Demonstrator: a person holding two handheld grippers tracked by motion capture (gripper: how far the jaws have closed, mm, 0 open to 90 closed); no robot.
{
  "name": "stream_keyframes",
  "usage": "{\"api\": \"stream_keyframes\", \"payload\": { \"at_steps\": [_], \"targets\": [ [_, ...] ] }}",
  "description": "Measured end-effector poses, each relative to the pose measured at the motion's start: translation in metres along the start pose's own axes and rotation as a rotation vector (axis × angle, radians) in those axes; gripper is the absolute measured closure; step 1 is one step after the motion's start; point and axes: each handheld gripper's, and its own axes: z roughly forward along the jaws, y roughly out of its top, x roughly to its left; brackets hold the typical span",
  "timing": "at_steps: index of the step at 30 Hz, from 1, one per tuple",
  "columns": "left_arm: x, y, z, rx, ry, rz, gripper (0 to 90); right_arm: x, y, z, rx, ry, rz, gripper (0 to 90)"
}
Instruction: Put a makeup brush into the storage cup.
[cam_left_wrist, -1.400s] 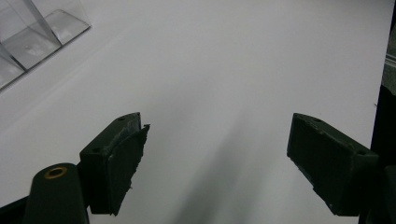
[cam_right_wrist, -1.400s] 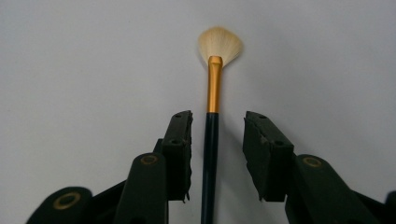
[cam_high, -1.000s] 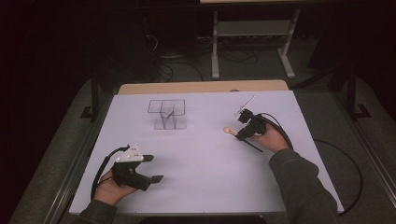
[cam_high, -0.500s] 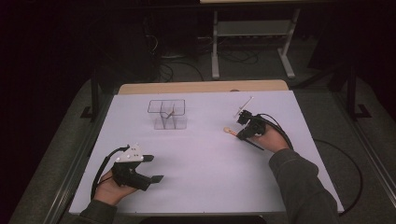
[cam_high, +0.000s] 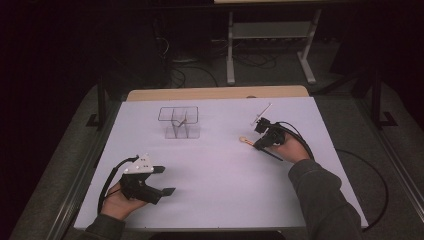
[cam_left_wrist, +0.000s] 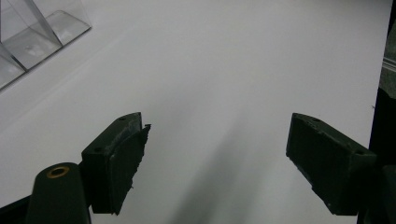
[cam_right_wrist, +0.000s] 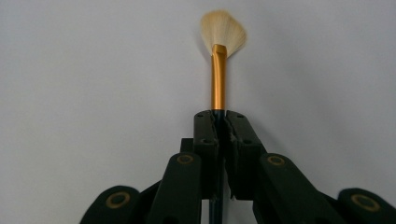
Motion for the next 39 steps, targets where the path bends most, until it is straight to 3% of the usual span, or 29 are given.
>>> {"api": "stream_keyframes", "payload": {
  "at_steps": [15, 39],
  "targets": [
    [0.000, 0.000, -0.001, -0.008, -0.002, -0.008, 18.7, 0.006, -0.002, -0.011, -0.028, 0.026, -0.018, 82.9],
    [-0.002, 0.002, -0.002, -0.027, -0.008, -0.015, 18.9, 0.018, -0.017, -0.037, -0.118, 0.065, -0.037, 83.0]
  ]
}}
